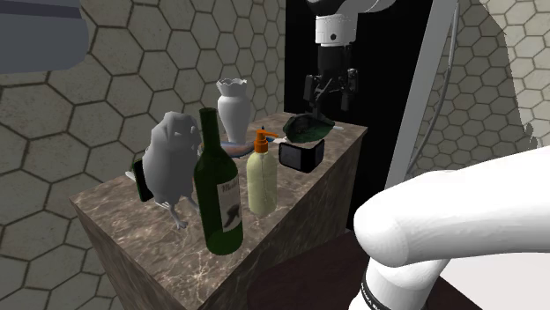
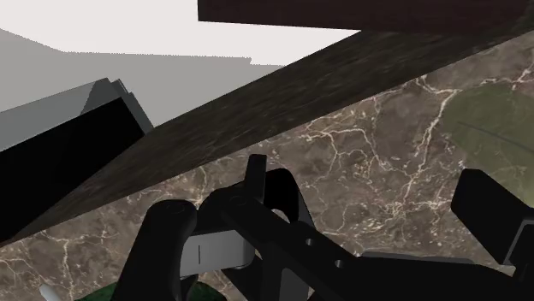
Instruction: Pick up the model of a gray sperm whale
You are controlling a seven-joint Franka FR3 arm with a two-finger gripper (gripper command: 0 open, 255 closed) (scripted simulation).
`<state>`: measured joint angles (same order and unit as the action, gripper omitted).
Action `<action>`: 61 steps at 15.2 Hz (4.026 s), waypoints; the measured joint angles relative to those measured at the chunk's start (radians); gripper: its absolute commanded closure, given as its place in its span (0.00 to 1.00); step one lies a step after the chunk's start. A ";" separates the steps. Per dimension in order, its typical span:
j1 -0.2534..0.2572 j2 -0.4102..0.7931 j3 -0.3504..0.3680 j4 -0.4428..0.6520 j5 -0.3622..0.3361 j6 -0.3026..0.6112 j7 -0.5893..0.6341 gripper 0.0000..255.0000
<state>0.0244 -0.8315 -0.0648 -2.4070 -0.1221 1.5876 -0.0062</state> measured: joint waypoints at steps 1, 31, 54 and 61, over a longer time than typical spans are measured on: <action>0.000 0.000 0.000 0.000 0.000 0.000 0.000 0.00; 0.142 1.155 0.030 0.740 0.260 0.247 -0.162 0.00; 0.145 1.230 0.038 0.772 0.272 0.283 -0.173 1.00; 0.144 1.209 0.037 0.833 0.268 0.202 -0.161 1.00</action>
<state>0.1685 0.3778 -0.0273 -1.5741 0.1457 1.7898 -0.1674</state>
